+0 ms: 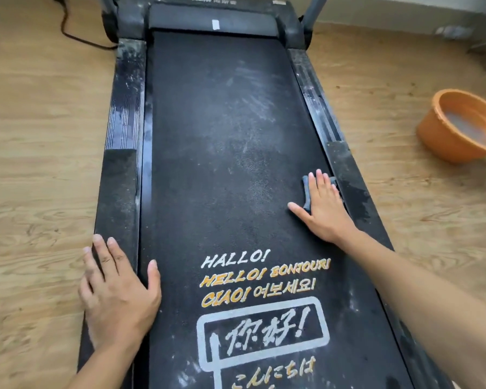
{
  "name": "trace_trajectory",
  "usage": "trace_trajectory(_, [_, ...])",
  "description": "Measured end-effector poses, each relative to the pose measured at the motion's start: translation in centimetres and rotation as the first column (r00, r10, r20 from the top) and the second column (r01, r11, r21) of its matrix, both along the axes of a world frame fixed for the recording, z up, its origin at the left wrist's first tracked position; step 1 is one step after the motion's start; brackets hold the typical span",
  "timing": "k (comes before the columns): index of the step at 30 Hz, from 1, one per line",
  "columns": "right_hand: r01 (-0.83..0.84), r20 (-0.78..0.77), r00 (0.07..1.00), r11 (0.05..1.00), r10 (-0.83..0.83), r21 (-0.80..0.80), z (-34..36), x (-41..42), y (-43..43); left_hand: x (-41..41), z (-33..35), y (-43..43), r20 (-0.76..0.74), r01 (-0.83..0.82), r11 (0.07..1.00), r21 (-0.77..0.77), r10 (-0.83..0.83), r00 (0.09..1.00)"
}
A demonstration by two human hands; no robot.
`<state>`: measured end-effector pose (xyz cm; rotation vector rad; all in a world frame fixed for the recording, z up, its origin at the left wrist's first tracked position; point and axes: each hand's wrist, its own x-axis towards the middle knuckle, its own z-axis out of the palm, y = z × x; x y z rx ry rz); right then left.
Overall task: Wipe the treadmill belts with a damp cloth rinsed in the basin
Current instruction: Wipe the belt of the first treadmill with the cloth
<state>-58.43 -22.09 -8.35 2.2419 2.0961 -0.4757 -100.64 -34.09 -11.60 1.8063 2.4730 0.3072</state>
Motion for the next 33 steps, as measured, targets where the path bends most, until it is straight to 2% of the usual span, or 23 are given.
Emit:
trace_trajectory(3, [-0.044,0.007,0.999,0.996,0.044,-0.072,0.4,0.1,-10.1,-0.1,0.0,0.0,0.017,0.005,1.0,-0.002,-0.005,1.0])
trace_trajectory(6, [-0.03,0.017,0.999,0.965,0.036,-0.261,2.2,-1.0,-21.5,0.0,0.1,-0.1,0.027,0.0,1.0,-0.002,0.001,1.0])
trace_trajectory(8, [-0.043,0.024,0.998,0.946,0.054,-0.322,2.4,-1.3,-23.8,0.0,0.2,0.0,0.045,0.0,1.0,0.003,0.0,0.999])
trace_trajectory(11, [-0.02,0.018,1.0,0.978,0.024,-0.207,1.5,-1.2,-17.5,0.1,0.2,0.1,0.053,0.006,1.0,0.015,-0.007,0.999])
trace_trajectory(15, [0.045,-0.008,0.999,0.998,-0.045,-0.035,0.5,-0.6,0.9,0.0,-0.1,0.1,0.03,0.004,1.0,0.002,-0.005,1.0])
trace_trajectory(17, [0.073,0.009,0.997,0.997,-0.072,-0.011,0.3,-0.8,7.7,0.0,-0.2,0.1,0.013,0.001,1.0,-0.006,-0.001,1.0])
trace_trajectory(19, [0.1,0.028,0.995,0.995,-0.1,-0.014,0.2,-0.8,10.4,0.0,-0.3,0.1,-0.005,-0.007,1.0,-0.014,0.007,1.0])
trace_trajectory(24, [0.01,0.016,1.0,1.0,-0.01,-0.022,0.4,-1.2,3.7,0.0,-0.1,0.1,0.013,0.001,1.0,-0.019,0.0,1.0])
trace_trajectory(27, [-0.141,0.017,0.989,0.983,0.144,-0.121,1.2,-1.1,-3.4,0.0,-0.1,0.0,0.04,0.002,1.0,0.003,-0.002,0.999])
trace_trajectory(29, [-0.188,-0.032,0.982,0.968,0.185,-0.168,2.5,0.5,-5.2,0.0,0.0,0.1,0.051,0.004,1.0,0.004,-0.004,0.999])
trace_trajectory(31, [-0.197,-0.018,0.98,0.974,0.196,-0.109,3.4,2.2,-5.3,0.1,0.2,0.1,0.056,0.005,1.0,-0.015,-0.004,0.998])
trace_trajectory(33, [-0.249,0.058,0.966,0.968,0.251,-0.03,3.8,3.1,-4.8,0.1,0.4,0.1,0.057,0.008,1.0,-0.017,-0.007,0.998])
